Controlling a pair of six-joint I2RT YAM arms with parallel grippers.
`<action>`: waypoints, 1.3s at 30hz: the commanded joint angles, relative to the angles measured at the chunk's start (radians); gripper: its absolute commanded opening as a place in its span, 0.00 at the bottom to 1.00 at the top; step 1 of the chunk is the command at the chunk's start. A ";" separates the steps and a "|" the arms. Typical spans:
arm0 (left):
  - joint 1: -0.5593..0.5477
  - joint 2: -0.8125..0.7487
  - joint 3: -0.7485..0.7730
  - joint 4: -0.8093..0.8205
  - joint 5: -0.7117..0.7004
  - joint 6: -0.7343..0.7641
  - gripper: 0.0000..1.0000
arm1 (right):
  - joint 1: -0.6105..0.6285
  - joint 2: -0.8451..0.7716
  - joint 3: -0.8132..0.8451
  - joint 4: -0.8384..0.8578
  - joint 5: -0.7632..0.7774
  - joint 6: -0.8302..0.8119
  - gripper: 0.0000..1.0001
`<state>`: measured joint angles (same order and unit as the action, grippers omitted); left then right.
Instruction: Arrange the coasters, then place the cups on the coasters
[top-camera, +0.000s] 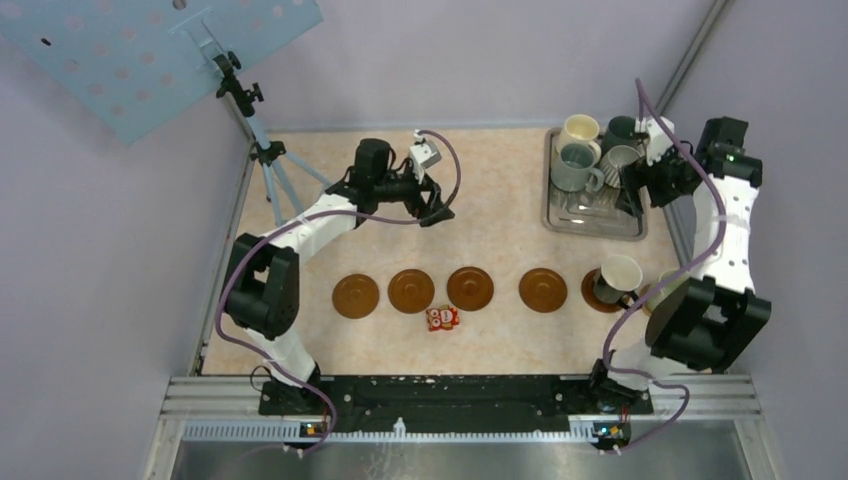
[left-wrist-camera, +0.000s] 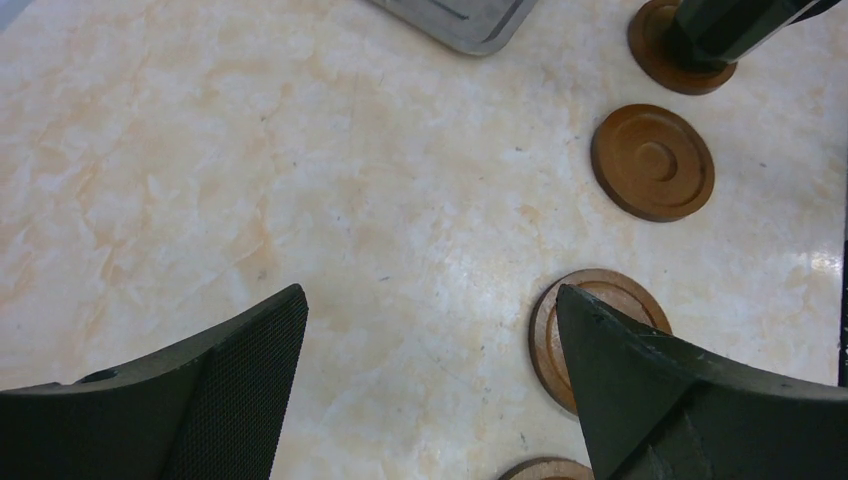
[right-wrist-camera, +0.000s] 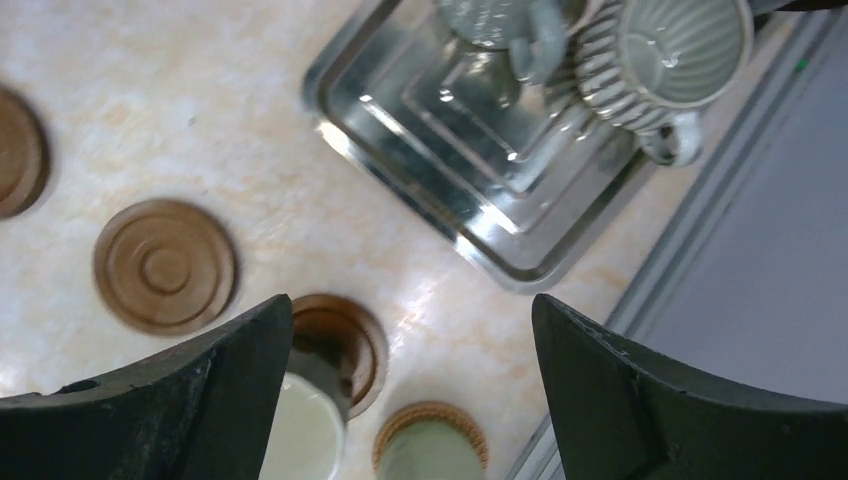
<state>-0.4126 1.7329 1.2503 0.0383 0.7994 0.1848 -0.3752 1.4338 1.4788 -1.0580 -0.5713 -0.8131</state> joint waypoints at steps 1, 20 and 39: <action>0.009 -0.039 0.051 -0.207 -0.111 0.095 0.99 | 0.002 0.153 0.148 0.129 0.093 0.105 0.87; 0.046 -0.121 0.130 -0.558 -0.128 0.237 0.99 | -0.013 0.877 0.784 0.124 0.259 -0.221 0.86; 0.051 -0.175 0.141 -0.645 -0.177 0.282 0.99 | 0.015 0.934 0.671 0.159 0.177 -0.389 0.59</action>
<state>-0.3672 1.6054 1.3457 -0.5850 0.6361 0.4381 -0.3756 2.3669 2.1651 -0.9154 -0.3435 -1.1625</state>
